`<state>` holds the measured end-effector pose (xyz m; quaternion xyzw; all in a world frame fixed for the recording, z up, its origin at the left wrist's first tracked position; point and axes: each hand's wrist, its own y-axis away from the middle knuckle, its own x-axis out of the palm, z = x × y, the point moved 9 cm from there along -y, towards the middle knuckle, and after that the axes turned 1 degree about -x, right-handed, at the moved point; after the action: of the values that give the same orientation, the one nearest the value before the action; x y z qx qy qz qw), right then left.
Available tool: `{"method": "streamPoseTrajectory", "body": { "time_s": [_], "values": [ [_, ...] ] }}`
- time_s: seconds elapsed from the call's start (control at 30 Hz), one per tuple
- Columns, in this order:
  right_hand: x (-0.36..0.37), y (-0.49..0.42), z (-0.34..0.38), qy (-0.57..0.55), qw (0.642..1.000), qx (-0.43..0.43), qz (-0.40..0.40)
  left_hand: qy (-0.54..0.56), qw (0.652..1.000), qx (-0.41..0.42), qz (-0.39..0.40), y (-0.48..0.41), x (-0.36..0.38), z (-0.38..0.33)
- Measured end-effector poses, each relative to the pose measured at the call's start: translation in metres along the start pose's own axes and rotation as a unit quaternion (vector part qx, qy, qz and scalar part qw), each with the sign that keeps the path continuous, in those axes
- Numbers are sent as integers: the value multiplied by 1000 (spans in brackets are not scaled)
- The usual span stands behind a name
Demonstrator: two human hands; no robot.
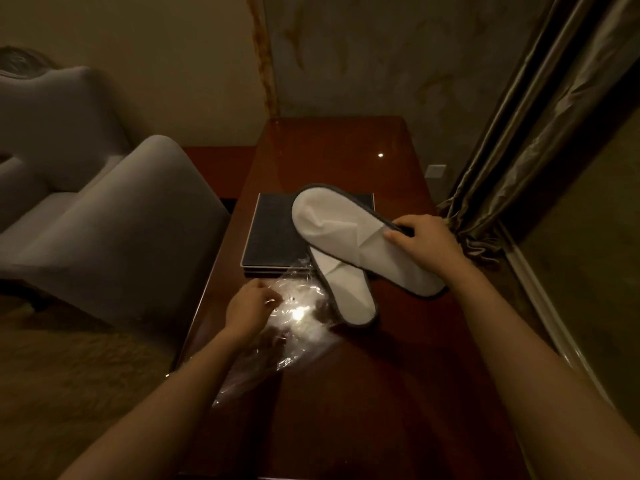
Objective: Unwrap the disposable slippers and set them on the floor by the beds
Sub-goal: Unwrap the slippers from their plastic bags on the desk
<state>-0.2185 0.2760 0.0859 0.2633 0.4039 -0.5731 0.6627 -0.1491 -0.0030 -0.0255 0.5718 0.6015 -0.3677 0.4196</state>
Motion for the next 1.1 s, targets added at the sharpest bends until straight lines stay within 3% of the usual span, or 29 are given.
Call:
{"method": "streamPoseTrajectory", "body": {
  "time_s": [0.17,0.37,0.47,0.53,0.6,0.7,0.93,1.1],
  "values": [
    [6,1,-35,-157,981,82,-85,-40,997,9,70,-2,24,-4],
    [26,3,-75,-210,959,159,-103,-111,981,-25,158,-10,45,0],
    [30,3,-89,-219,952,174,-120,-115,985,-10,126,-21,36,-21],
    [29,3,-96,-236,946,178,-134,-69,994,-5,81,-32,25,-44],
    [29,4,-101,-256,938,182,-146,63,994,-40,81,-43,25,-63],
    [37,7,-109,-272,932,193,-139,288,927,-204,126,-53,47,-70],
    [78,21,-133,-325,898,277,-104,217,916,-324,90,-67,64,-62],
    [99,29,-141,-350,878,314,-89,276,893,-346,83,-73,80,-64]
  ]
}}
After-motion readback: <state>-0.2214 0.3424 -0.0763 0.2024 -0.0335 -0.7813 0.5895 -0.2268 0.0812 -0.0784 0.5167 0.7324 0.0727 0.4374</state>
